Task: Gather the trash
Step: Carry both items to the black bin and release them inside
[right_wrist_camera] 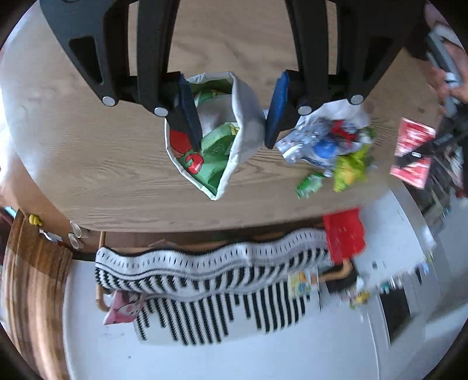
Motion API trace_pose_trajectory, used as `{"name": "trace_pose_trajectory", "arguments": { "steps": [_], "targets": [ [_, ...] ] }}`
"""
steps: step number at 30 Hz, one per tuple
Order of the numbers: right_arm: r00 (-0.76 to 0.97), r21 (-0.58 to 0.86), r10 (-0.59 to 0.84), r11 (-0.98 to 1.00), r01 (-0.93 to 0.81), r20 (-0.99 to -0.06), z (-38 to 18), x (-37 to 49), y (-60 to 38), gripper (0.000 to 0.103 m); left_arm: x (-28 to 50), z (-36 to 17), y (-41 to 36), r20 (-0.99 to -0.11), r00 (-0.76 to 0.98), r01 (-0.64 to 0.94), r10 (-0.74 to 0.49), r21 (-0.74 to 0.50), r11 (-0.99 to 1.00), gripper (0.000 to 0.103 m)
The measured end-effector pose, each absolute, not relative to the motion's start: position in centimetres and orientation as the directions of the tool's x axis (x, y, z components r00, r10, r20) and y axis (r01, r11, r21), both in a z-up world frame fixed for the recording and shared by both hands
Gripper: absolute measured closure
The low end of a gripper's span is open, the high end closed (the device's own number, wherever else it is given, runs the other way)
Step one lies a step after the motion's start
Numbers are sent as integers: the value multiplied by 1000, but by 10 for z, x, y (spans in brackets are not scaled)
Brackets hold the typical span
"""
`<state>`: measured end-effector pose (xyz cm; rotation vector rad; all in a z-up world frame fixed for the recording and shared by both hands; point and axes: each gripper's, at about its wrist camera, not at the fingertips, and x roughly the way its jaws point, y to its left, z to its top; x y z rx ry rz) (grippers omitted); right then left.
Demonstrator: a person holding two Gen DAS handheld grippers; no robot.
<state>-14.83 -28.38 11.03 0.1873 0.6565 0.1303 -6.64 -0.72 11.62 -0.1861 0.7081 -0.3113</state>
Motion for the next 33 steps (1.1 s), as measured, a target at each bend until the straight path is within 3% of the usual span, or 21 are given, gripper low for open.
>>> {"name": "trace_pose_trajectory", "arguments": {
  "steps": [4, 9, 14, 17, 19, 23, 30, 31, 32, 33],
  "targets": [
    [820, 217, 109, 976, 19, -561, 122, -228, -343, 59, -107, 137, -127, -622, 576, 497, -530, -247, 832, 81],
    [833, 349, 24, 914, 205, -553, 101, -343, -444, 59, -168, 125, -272, -704, 317, 740, -635, -234, 630, 81],
    [809, 502, 4, 786, 361, -588, 37, -427, -508, 59, -235, 57, -377, -826, 70, 852, -559, -242, 464, 81],
    [747, 603, 102, 665, 440, -657, -41, -447, -521, 59, -257, -10, -408, -881, -91, 853, -464, -310, 421, 81],
    [738, 658, 161, 600, 454, -656, -75, -457, -522, 59, -260, -47, -415, -924, -110, 860, -367, -273, 431, 82],
    [728, 680, 181, 554, 480, -661, -101, -460, -526, 59, -252, -54, -426, -934, -63, 884, -352, -216, 414, 82],
    [745, 710, 197, 527, 467, -637, -104, -462, -524, 56, -242, -60, -427, -927, -106, 858, -360, -268, 438, 81],
    [753, 728, 210, 508, 461, -623, -104, -462, -524, 51, -237, -58, -428, -924, -111, 854, -366, -277, 441, 69],
    [765, 750, 221, 480, 455, -605, -106, -461, -527, 26, -236, -57, -423, -920, -115, 847, -374, -288, 447, 34],
    [777, 774, 225, 436, 460, -588, -107, -465, -531, 14, -236, -55, -417, -918, -100, 844, -383, -282, 457, 15]
  ]
}}
